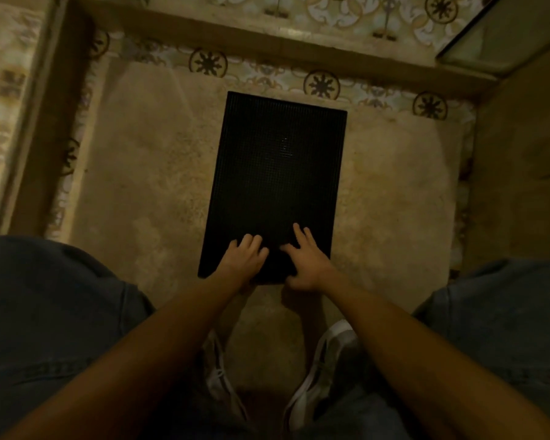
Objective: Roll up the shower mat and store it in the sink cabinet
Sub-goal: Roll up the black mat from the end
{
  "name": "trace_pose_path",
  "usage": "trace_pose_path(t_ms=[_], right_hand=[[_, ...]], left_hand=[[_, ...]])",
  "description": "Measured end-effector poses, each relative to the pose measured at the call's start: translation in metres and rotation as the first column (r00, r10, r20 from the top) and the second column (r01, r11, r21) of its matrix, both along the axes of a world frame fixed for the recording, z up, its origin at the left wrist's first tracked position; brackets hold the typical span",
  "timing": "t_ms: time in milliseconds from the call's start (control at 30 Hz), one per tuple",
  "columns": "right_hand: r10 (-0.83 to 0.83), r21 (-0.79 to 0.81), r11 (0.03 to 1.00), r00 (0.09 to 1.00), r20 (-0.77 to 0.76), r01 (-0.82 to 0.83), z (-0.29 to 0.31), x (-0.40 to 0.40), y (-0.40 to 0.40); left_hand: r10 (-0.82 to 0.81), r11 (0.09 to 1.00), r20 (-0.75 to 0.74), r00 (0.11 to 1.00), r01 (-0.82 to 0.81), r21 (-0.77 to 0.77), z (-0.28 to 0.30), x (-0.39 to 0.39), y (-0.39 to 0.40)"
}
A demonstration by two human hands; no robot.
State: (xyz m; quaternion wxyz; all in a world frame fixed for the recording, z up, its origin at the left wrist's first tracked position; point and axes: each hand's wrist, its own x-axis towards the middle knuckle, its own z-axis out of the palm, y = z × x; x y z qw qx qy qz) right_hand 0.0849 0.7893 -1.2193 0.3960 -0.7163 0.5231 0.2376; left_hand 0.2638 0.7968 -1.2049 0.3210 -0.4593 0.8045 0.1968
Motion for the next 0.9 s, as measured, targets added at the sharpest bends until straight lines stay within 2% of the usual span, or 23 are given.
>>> trace_pose_path(t_ms=[100,233,300,367,467,533,633,700,833,900], right_hand=[[-0.127,0.005,0.992,0.987,0.094,0.127,0.007,-0.011,-0.015],[-0.183,-0.006,0.983,0.977,0.11,0.185,0.005,-0.016,-0.016],[-0.227,-0.023,0.973,0.968,0.111,0.231,0.003,-0.019,-0.012],[-0.26,-0.073,0.961,0.96,0.105,0.268,0.003,-0.022,-0.009],[-0.288,-0.262,0.919,0.956,0.062,0.294,0.005,-0.022,-0.01],[-0.353,-0.348,0.872,0.935,0.039,0.343,0.005,-0.019,-0.013],[-0.342,-0.322,0.891,0.94,-0.014,0.319,0.002,-0.01,-0.01],[-0.278,-0.318,0.915,0.959,-0.058,0.247,-0.002,-0.009,-0.004],[-0.207,-0.318,0.929,0.978,-0.026,0.188,-0.001,-0.011,0.005],[-0.122,-0.283,0.954,0.99,-0.066,0.099,0.003,-0.014,0.006]], left_hand=[[0.039,0.997,-0.017,0.999,-0.038,0.059,0.003,-0.001,-0.009],[0.178,0.964,-0.129,0.976,-0.147,0.222,0.004,0.012,-0.027],[0.202,0.957,-0.174,0.964,-0.156,0.246,0.005,0.021,-0.029],[0.222,0.96,-0.197,0.955,-0.178,0.218,0.004,0.027,-0.028],[0.336,0.937,-0.258,0.906,-0.295,0.185,-0.001,0.027,-0.026],[0.342,0.94,-0.308,0.888,-0.325,0.107,-0.005,0.024,-0.025],[0.191,0.962,-0.294,0.937,-0.239,-0.136,-0.009,0.021,-0.022],[0.093,0.966,-0.232,0.968,-0.144,-0.213,-0.008,0.023,-0.02],[0.063,0.974,-0.188,0.98,-0.101,-0.201,-0.01,0.028,-0.014],[0.071,0.977,-0.188,0.98,-0.107,-0.186,-0.009,0.027,-0.012]])
